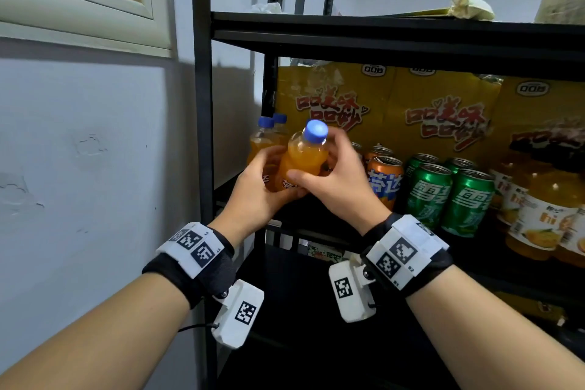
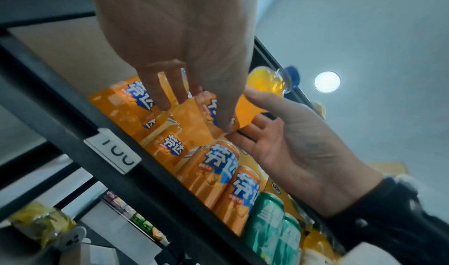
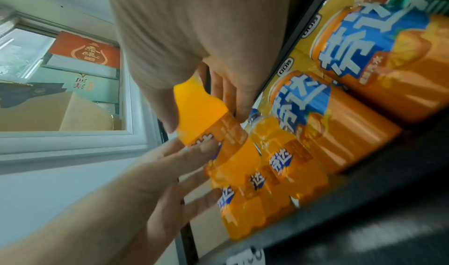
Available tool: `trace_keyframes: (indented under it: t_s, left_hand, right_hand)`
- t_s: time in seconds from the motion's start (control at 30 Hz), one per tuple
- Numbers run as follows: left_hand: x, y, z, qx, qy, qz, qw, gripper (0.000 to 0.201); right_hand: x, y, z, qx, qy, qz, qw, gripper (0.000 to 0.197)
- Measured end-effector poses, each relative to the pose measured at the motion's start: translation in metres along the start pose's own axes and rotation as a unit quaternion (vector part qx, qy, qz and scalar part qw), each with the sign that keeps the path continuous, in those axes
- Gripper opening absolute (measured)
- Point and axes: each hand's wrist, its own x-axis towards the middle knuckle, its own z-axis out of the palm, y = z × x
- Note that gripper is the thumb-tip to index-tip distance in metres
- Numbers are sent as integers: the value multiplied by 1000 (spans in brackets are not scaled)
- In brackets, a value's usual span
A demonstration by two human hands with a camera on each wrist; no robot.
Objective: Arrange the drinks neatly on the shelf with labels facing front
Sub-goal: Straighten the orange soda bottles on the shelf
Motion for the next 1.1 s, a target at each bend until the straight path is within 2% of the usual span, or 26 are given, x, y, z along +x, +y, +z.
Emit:
trace_keyframes:
  t_s: [0.07,0.2,0.27,0.37,0.4,0.47,0.57,0.63,0.73,0.8,0.9,1.0,1.1]
  left_hand:
    - [0,1,0,-5,9,-20,1000,67]
    - [3,-1,-1,-8,5,-40,999,68]
    - [6,-2,-3,5,64,-38,997,58]
    - [13,-10,-10,16,211,-38,977,33]
    - [16,-14,-12,22,231,-50,972,32]
    - [22,-26,-12,41,222,-87,970,47]
    - [28,-44,-12,24,152,-139,978,73]
    - [31,-53,-13,1,112,-159,981,84]
    - [34,-56,-14,-7,90,-166,982,103]
    - [36,-56,-14,5,73,-164,984,102]
    - [38,-57,-14,29,59,-168,984,81]
    - [37,-54,-16,19,71,-154,985,70]
    - [34,-51,-17,-3,89,-142,986,62]
  right_hand:
    - [13,-4,-6,-20,-1,14,1000,70]
    - [37,-8,-14,-87,4,38,995,63]
    - [48,-5,-13,-110,-1,55,992,63]
    - [59,1,-6,-153,-6,80,985,74]
    - [61,4,-4,-165,-5,87,982,75]
    - [63,10,-1,-178,-7,105,978,74]
    - [68,15,3,-200,-16,123,972,75]
    - [71,15,5,-228,-21,129,965,77]
    - [74,18,9,-252,-34,134,958,81]
    - [74,21,11,-268,-47,142,952,87]
    - [72,22,10,-295,-64,150,941,92]
    - [68,16,7,-319,-75,141,934,94]
    - [69,8,4,-321,-56,118,938,89]
